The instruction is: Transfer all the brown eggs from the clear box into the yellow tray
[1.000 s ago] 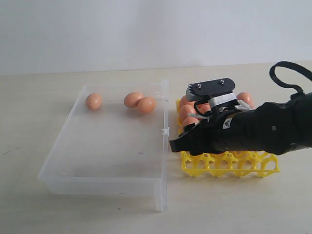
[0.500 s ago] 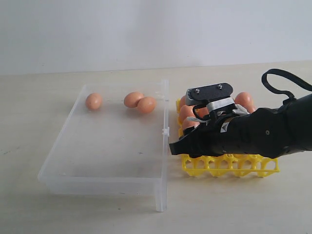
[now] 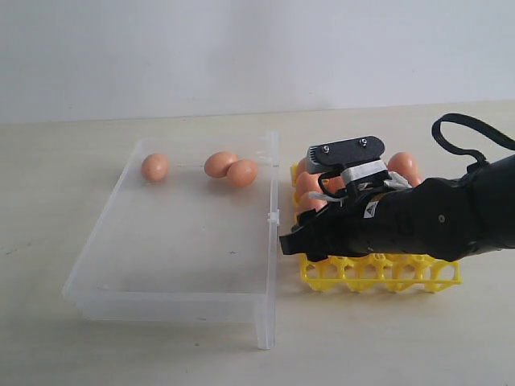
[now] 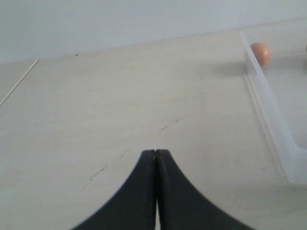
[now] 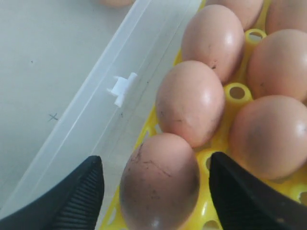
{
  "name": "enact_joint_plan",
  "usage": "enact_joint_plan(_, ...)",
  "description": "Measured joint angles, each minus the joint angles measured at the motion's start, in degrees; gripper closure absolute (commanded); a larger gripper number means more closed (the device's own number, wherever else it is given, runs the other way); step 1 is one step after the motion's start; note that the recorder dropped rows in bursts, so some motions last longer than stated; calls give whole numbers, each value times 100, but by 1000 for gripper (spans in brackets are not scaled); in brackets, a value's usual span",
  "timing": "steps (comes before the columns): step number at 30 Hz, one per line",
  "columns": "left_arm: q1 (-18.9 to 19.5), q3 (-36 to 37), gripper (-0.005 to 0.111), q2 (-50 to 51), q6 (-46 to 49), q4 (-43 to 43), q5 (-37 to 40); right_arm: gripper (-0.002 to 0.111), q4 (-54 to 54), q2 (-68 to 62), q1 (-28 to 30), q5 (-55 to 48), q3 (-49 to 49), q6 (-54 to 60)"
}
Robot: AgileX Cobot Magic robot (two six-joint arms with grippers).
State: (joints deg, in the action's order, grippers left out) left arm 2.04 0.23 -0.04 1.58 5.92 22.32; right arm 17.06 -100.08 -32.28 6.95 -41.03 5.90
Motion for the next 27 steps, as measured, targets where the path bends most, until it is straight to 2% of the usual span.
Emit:
enact_joint_plan(9,0,0,107,0,0,0,0,47,0,191,0,2,9,-220)
enact_joint_plan(14,0,0,107,0,0,0,0,57,0,699,-24,-200,-134,-329)
enact_joint_plan(15,0,0,107,0,0,0,0,62,0,775,-71,-288,-210,-329)
enact_joint_plan(20,0,0,107,0,0,0,0,65,0,705,-700,-1048,-951,-247)
enact_joint_plan(22,0,0,107,0,0,0,0,76,0,444,-833,-1219,-1071,-222)
enact_joint_plan(24,0,0,107,0,0,0,0,103,0,187,-915,-1353,-1098,-173)
enact_joint_plan(25,0,0,107,0,0,0,0,108,0,26,-948,-1418,-1098,-153)
enact_joint_plan(27,0,0,107,0,0,0,0,108,0,-84,-960,-1482,-1098,-49)
